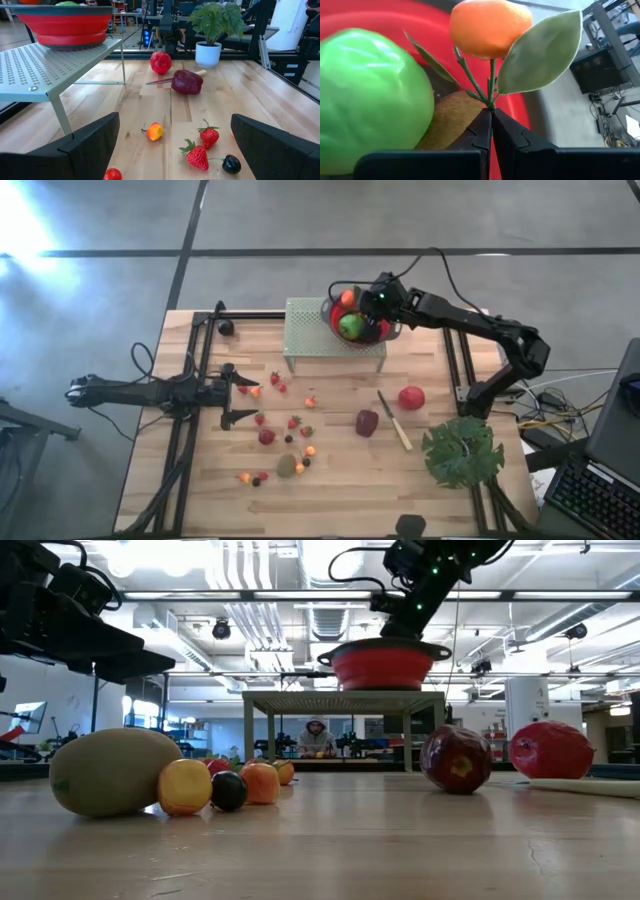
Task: Pick & Place Fruit
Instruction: Put the orange tangerine into the black strainer bowl on the shelf, then put the red strawberry into the black strainer bowl on the shelf
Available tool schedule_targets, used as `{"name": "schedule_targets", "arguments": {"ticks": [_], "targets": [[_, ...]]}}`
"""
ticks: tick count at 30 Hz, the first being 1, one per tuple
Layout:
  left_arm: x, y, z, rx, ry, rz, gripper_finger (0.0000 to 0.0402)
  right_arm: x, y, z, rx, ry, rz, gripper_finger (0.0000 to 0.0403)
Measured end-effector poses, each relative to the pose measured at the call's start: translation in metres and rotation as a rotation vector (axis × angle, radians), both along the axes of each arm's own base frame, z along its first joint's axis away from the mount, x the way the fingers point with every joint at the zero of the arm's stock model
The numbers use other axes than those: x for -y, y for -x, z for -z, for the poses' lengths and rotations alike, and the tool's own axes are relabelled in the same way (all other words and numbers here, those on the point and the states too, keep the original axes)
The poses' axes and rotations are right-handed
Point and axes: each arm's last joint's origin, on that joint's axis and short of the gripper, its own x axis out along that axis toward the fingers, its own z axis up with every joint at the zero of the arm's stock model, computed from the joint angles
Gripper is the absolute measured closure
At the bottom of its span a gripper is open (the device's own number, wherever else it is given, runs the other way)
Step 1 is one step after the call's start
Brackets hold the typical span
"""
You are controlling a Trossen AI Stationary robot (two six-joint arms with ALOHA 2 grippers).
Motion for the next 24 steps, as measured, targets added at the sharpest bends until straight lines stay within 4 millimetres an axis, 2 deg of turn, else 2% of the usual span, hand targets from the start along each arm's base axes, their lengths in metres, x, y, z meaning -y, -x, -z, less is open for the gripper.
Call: {"name": "schedule_targets", "arguments": {"ticks": [12,20,24], "targets": [[0.0,0.0,0.0,0.0,0.0,0.0,0.0014,0.0,0.0,0.006,-0.037,-0.022,0.001,0.039],[0.0,0.0,0.0,0.0,0.0,0.001,0.0014,-0.002,0.0,0.004,-0.048,-0.009,-0.017,0.033],[0.0,0.0,0.0,0.0,0.0,0.001,0.0014,-0.008,0.003,-0.008,-0.037,0.0,-0.031,0.0299]]}}
